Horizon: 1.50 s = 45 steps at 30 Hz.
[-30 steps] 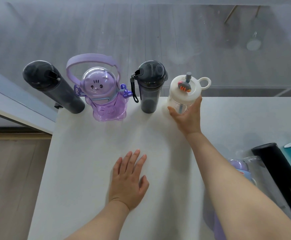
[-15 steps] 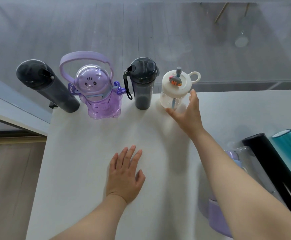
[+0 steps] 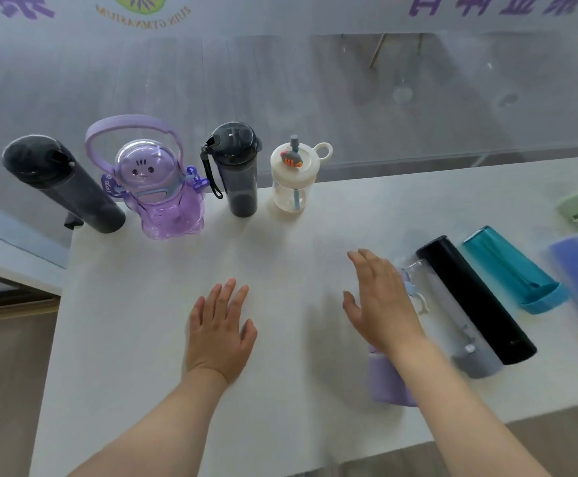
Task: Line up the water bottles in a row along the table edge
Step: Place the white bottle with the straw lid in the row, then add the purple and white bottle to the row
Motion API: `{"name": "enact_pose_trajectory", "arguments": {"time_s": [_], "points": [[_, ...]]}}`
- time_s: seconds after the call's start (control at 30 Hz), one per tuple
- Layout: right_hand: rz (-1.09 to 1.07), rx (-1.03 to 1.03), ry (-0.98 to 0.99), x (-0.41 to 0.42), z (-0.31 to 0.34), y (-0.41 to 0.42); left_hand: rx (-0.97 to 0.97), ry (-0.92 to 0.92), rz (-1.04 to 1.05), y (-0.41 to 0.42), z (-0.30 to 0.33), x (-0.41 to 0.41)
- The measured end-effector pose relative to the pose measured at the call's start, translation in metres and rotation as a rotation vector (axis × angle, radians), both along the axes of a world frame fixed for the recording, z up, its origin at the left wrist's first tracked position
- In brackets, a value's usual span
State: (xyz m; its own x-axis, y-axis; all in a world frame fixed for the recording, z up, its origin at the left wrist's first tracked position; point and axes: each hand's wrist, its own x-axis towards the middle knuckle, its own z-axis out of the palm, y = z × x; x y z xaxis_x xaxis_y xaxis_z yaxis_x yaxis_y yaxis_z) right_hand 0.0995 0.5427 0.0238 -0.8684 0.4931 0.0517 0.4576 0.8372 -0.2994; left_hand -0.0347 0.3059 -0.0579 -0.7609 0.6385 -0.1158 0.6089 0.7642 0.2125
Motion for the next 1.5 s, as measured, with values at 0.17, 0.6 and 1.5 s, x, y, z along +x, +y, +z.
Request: {"name": "enact_pose_trajectory", "arguments": {"time_s": [0.17, 0.6, 1.5], "points": [[-0.233, 0.011, 0.059, 0.054, 0.001, -0.009, -0.022, 0.021, -0.003, 0.0, 0.0, 0.002], [-0.707, -0.724, -0.103, 0.06, 0.008, -0.019, 0.01, 0.027, 0.001, -0.002, 0.001, 0.001], [-0.452, -0.651, 0.601, 0.058, -0.014, -0.041, 0.04, 0.062, -0.008, -0.001, -0.003, 0.0]]}}
